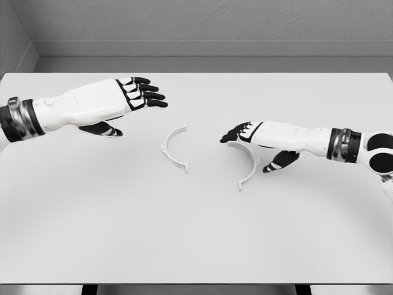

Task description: Assemble PVC drainage pipe clamps

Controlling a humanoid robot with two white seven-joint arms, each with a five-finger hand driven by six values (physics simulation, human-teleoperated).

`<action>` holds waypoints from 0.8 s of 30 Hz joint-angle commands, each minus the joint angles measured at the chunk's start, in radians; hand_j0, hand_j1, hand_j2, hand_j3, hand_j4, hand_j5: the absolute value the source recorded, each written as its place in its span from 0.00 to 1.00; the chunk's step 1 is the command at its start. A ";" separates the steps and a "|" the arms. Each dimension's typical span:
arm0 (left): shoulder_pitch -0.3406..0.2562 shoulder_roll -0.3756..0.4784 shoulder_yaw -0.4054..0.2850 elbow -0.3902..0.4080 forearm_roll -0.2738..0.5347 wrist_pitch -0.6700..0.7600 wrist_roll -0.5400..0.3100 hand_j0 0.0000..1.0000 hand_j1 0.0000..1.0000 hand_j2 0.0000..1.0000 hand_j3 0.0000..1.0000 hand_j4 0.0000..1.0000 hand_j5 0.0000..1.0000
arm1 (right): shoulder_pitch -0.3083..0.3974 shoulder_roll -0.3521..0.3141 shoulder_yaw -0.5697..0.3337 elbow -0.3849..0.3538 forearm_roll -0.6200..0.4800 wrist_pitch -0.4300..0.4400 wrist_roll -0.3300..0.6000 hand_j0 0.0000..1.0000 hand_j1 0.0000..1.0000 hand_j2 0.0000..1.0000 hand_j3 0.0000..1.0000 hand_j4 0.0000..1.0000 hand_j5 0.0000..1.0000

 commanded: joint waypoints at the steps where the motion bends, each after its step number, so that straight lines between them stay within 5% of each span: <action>1: -0.001 -0.034 -0.006 -0.001 -0.006 0.001 0.000 1.00 1.00 1.00 1.00 1.00 1.00 | 0.000 0.011 0.001 0.000 -0.007 0.003 0.015 1.00 1.00 1.00 1.00 1.00 1.00; 24: 0.028 -0.195 -0.028 0.139 -0.155 0.001 0.000 1.00 1.00 1.00 1.00 1.00 1.00 | 0.040 0.117 -0.007 0.024 -0.001 0.003 0.016 1.00 1.00 1.00 1.00 1.00 1.00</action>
